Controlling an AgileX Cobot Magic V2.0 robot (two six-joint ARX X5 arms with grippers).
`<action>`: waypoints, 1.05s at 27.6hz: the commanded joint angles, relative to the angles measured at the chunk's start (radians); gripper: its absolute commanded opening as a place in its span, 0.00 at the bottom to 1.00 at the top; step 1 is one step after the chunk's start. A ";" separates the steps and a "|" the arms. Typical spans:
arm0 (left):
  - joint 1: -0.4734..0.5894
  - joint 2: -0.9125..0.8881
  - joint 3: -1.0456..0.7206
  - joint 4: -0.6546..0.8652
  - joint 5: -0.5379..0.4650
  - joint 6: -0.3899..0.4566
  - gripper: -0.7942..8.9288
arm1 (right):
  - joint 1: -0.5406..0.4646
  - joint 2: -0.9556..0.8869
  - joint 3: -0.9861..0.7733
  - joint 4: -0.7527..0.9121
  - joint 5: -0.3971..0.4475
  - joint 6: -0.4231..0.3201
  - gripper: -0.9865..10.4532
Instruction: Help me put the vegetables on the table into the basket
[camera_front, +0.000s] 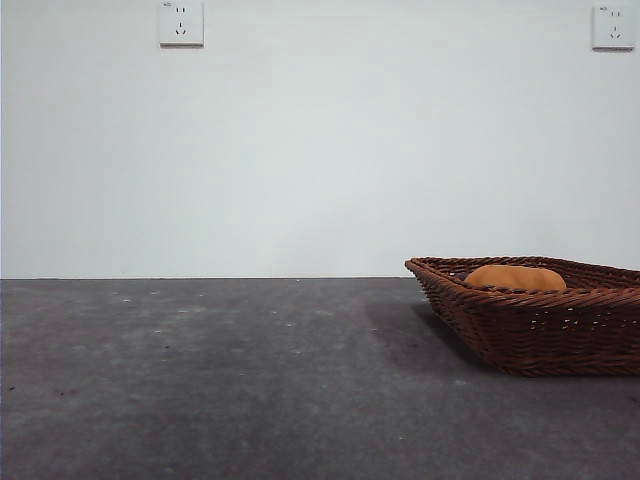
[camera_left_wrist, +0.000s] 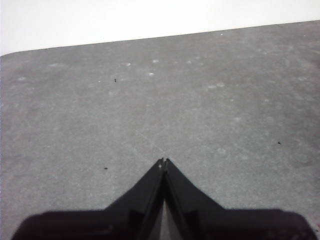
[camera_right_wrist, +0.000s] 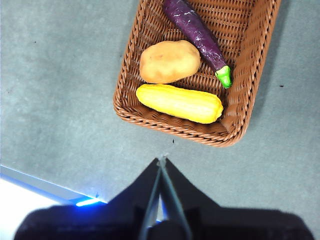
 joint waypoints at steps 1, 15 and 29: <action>0.004 0.009 -0.011 0.002 0.000 -0.010 0.08 | 0.001 0.002 -0.003 -0.021 0.004 -0.007 0.09; 0.003 0.089 -0.011 0.003 0.000 -0.010 0.08 | -0.035 -0.543 -0.096 0.603 0.031 -0.093 0.09; 0.004 0.137 -0.011 0.010 0.000 -0.010 0.08 | -0.066 -0.929 -0.869 1.011 0.058 -0.084 0.09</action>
